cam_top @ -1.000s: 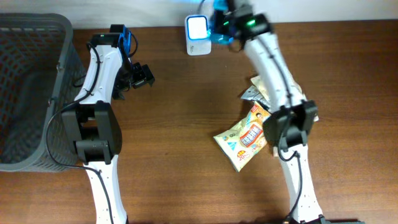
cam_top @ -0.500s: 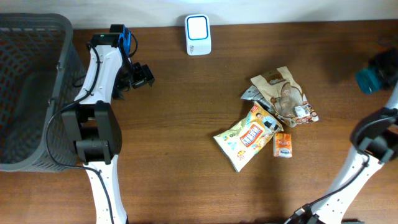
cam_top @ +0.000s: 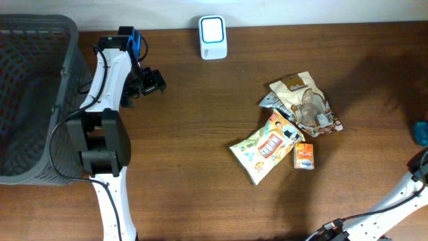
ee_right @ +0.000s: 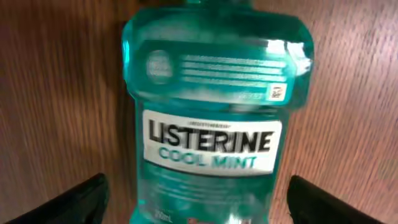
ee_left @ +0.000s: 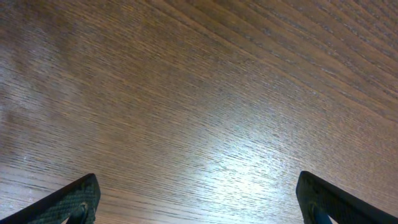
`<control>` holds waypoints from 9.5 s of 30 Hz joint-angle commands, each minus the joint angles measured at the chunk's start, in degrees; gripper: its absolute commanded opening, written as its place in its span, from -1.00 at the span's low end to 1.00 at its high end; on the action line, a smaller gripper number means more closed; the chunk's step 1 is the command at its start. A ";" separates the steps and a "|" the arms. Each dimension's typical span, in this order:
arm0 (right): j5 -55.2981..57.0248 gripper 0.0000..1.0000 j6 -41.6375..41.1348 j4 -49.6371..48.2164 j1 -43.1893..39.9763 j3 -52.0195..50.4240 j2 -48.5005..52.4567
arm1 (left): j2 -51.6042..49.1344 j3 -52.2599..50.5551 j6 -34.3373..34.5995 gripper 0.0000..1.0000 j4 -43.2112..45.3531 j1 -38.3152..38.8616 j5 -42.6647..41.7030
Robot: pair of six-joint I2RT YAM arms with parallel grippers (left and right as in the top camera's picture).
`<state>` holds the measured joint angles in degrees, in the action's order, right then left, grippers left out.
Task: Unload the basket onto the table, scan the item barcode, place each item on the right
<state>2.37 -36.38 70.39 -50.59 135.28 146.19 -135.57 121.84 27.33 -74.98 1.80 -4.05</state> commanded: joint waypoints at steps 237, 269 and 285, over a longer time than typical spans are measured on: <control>-11.58 -0.06 22.43 -35.54 74.99 -34.73 -21.62 | 0.24 7.52 1.53 0.98 -3.69 6.16 14.01; -1.95 0.22 38.69 -14.29 91.38 -34.80 -22.60 | 0.24 7.52 1.53 0.98 -6.54 6.27 14.40; 17.64 -0.34 32.85 -20.70 98.99 -42.12 -18.18 | 0.24 7.52 1.53 0.98 -6.54 6.27 14.40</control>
<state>20.34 -1.48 50.35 49.12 94.87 127.22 -134.91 128.40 28.18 -81.45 7.97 9.72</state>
